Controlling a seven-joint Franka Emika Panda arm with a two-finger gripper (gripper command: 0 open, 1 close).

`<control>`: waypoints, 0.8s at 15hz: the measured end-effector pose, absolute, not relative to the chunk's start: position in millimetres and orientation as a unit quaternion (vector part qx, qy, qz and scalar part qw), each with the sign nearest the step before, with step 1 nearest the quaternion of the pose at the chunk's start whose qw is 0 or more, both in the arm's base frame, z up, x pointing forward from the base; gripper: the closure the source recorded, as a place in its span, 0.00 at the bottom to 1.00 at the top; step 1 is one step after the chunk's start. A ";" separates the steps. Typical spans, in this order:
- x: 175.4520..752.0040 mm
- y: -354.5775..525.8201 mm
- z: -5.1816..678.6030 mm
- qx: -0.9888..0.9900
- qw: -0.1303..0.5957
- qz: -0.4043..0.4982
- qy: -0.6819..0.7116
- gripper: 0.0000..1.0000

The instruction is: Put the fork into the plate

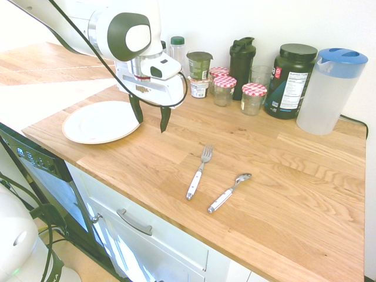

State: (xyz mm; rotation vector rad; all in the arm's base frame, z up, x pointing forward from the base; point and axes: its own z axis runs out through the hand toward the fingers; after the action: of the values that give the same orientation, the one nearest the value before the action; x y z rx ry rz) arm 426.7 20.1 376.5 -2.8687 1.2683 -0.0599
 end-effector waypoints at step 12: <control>368.5 -30.9 384.8 -0.882 0.042 -0.068 0.465 0.00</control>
State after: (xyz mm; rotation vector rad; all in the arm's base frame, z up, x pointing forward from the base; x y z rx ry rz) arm 368.5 -30.9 384.8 -2.6991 1.4216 -0.2080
